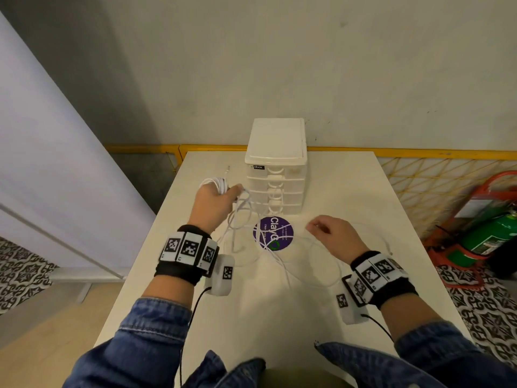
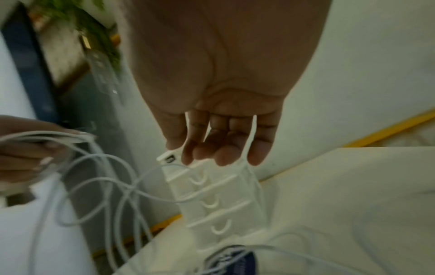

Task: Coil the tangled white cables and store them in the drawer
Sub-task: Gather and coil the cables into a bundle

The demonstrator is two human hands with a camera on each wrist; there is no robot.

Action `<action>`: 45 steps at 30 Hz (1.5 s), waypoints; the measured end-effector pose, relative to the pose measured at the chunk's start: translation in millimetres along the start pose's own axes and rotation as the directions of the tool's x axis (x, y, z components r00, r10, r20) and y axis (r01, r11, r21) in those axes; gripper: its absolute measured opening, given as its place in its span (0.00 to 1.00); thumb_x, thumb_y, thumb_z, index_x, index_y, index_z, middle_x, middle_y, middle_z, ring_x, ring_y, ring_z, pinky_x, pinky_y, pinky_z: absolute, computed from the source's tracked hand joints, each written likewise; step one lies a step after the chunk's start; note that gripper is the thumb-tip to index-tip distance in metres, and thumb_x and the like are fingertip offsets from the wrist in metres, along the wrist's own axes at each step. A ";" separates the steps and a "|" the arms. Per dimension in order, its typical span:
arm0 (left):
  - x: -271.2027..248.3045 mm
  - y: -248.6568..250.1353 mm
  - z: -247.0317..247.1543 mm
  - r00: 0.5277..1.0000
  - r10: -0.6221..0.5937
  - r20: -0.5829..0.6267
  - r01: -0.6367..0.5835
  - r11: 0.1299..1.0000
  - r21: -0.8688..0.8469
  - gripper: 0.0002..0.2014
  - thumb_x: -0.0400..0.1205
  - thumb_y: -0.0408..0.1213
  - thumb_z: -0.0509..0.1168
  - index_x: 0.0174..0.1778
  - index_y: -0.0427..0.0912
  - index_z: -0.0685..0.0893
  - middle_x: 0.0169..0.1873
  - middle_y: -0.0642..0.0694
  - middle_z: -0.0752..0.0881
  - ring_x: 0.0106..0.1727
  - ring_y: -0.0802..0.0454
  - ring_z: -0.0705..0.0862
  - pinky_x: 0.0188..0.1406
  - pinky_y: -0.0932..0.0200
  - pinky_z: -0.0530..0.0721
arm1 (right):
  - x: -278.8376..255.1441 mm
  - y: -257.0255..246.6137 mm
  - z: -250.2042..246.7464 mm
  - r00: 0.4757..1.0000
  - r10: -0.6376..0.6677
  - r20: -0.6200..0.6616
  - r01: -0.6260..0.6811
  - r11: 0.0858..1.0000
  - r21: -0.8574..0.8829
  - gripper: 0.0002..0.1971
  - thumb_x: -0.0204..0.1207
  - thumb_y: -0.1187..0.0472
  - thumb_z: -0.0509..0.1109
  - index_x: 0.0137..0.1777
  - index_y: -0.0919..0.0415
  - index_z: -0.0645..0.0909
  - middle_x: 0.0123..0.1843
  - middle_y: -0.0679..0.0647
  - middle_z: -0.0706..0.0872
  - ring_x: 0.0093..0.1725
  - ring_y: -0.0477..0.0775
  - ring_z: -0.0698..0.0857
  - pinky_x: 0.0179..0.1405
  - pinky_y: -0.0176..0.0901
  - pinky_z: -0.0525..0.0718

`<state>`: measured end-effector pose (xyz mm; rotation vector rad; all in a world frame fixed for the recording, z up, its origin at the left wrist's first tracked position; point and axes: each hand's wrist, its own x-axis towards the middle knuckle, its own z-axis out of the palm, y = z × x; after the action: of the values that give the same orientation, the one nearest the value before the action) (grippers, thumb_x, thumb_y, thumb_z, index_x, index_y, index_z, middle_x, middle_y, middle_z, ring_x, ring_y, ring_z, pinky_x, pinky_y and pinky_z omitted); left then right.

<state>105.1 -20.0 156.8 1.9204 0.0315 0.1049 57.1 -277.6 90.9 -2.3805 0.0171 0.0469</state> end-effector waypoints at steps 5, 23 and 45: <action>-11.5 11.3 17.4 0.990 0.006 0.144 0.004 0.998 -0.069 0.26 0.79 0.37 0.70 0.19 0.45 0.64 0.08 0.53 0.68 0.10 0.57 0.65 0.14 0.69 0.62 | 3.7 -44.1 11.4 0.938 -0.324 -0.121 0.327 0.945 0.007 0.18 0.78 0.56 0.66 0.69 0.54 0.76 0.60 0.53 0.84 0.59 0.51 0.80 0.59 0.39 0.74; -2.3 3.0 -14.4 0.994 0.112 -0.001 -0.111 0.988 0.104 0.19 0.80 0.46 0.68 0.29 0.36 0.81 0.17 0.47 0.77 0.14 0.61 0.73 0.21 0.64 0.72 | 13.8 68.2 -3.8 0.925 0.362 -0.117 -0.379 0.905 -0.194 0.14 0.78 0.52 0.62 0.44 0.59 0.85 0.48 0.64 0.89 0.47 0.64 0.84 0.44 0.47 0.77; -18.8 12.9 11.8 0.975 0.163 0.147 -0.181 0.976 0.117 0.18 0.78 0.44 0.71 0.26 0.39 0.79 0.17 0.51 0.77 0.17 0.62 0.73 0.22 0.70 0.72 | 8.0 15.4 24.7 0.995 0.045 0.088 -0.037 0.995 -0.096 0.17 0.81 0.48 0.59 0.63 0.53 0.80 0.58 0.57 0.83 0.55 0.57 0.82 0.63 0.54 0.78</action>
<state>87.0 -36.8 163.8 2.0544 -0.2266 0.0891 64.0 -271.7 62.1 -2.4703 0.0213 0.1780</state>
